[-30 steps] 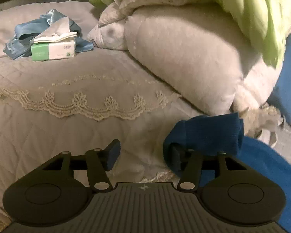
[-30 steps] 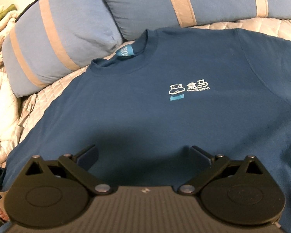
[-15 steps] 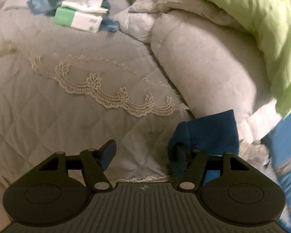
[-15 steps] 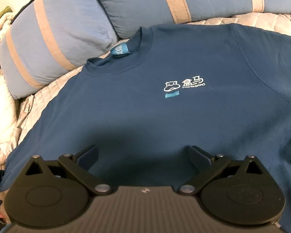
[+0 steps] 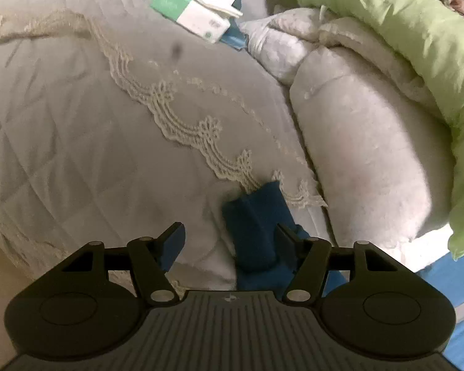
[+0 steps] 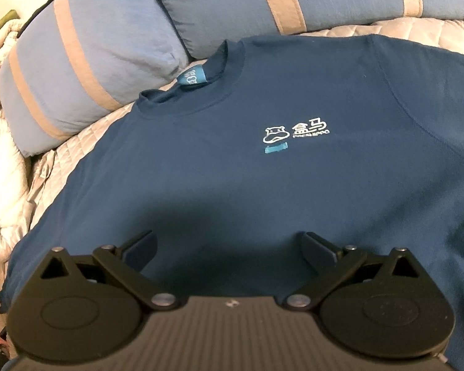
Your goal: Fold clothes
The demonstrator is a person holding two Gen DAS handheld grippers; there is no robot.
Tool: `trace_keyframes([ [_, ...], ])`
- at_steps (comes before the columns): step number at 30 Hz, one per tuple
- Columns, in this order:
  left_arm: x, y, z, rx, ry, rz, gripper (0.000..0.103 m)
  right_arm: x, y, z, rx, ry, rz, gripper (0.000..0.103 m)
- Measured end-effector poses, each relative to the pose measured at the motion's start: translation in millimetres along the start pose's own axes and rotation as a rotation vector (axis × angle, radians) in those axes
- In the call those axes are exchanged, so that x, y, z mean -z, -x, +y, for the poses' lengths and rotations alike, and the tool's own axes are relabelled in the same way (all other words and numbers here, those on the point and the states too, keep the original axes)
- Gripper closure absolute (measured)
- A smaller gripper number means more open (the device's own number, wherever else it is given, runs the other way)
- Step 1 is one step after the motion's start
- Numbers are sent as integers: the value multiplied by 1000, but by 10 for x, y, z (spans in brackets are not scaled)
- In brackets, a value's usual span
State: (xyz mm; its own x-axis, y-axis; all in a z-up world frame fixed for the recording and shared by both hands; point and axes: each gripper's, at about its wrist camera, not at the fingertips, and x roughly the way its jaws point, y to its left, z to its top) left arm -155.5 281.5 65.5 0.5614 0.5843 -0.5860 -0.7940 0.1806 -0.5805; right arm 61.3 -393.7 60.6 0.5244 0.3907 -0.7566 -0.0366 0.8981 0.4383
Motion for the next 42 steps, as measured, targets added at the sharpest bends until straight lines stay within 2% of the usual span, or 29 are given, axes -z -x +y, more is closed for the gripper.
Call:
trace_keyframes([
  [4, 18, 20, -9, -18, -46, 1, 40, 13, 21, 47, 5, 29, -22, 0],
  [7, 54, 36, -60, 1, -84, 4, 40, 27, 67, 97, 26, 70, -61, 0],
  [15, 135, 70, -213, 62, -140, 39, 40, 101, 334, 389, 100, 304, -303, 0],
  [20, 129, 116, -240, 107, -151, 48, 40, 192, 414, 564, 85, 442, -372, 0],
  [22, 114, 121, -226, 121, -145, 54, 40, 225, 436, 626, 37, 482, -371, 0],
  [26, 72, 102, -149, 133, -116, 69, 40, 306, 502, 744, -197, 553, -310, 0],
  [28, 53, 67, -104, 156, -101, 95, 40, 383, 529, 838, -262, 620, -293, 0],
  [30, 36, 8, -61, 194, -86, 138, 40, 479, 530, 939, -267, 699, -289, 0],
  [34, 12, -131, 70, 263, 2, 220, 40, 604, 479, 1042, -212, 793, -278, 0],
  [39, -1, -272, 217, 316, 100, 254, 40, 595, 449, 1035, -202, 777, -271, 0],
  [42, -5, -367, 311, 312, 163, 265, 40, 586, 422, 1024, -194, 768, -264, 0],
])
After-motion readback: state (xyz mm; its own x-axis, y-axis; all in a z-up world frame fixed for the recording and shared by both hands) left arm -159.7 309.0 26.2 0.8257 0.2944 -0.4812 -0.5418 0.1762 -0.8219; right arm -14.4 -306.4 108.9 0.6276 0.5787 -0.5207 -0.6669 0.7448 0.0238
